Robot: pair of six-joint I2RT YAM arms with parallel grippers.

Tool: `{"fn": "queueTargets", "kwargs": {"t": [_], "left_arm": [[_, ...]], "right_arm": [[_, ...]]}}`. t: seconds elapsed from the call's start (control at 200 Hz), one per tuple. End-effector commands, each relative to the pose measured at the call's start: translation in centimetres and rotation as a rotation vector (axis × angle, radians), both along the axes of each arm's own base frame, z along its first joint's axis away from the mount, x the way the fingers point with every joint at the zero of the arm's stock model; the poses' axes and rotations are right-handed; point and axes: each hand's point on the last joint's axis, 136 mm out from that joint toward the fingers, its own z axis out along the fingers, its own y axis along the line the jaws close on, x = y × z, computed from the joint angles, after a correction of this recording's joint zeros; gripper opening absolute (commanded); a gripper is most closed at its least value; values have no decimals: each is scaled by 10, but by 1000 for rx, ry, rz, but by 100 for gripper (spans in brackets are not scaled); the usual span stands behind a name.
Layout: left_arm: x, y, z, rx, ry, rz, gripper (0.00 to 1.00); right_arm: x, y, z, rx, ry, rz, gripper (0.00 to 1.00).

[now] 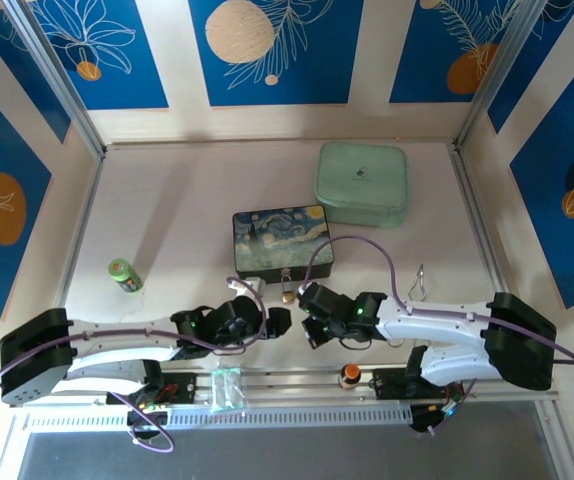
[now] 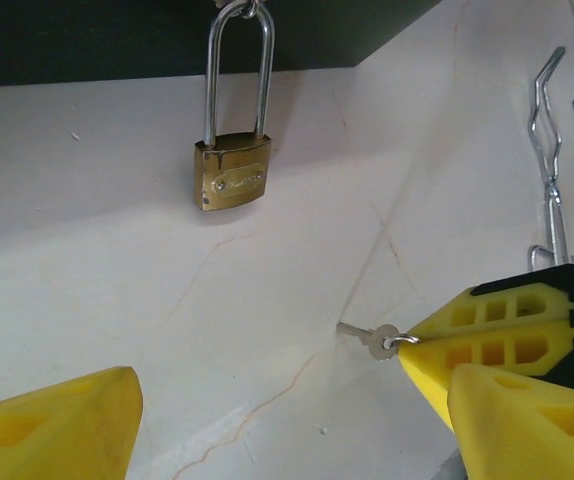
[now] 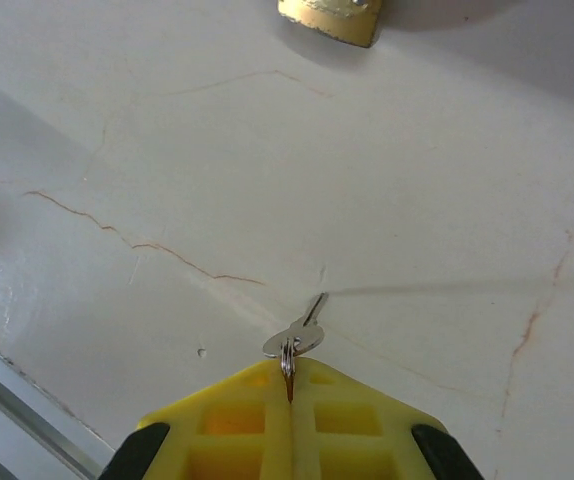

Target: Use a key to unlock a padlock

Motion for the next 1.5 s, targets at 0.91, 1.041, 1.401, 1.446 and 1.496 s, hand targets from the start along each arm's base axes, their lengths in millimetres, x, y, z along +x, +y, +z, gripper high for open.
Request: {"fn": "queueTargets", "kwargs": {"t": [0.91, 1.041, 1.401, 1.446, 1.496], "left_arm": [[11, 30, 20, 2, -73, 90, 88], [13, 37, 18, 17, -81, 107, 88], [13, 41, 14, 22, -78, 117, 88], [13, 40, 14, 22, -75, 114, 88], [13, 40, 13, 21, -73, 113, 88]], "right_arm": [[7, -31, 20, -191, -10, -146, 95], [9, -22, 17, -127, 21, -218, 78], [-1, -8, -15, -195, 63, -199, 64], [0, -9, -18, -208, 62, -200, 59], [1, -9, -18, -214, 52, -198, 56]]}}
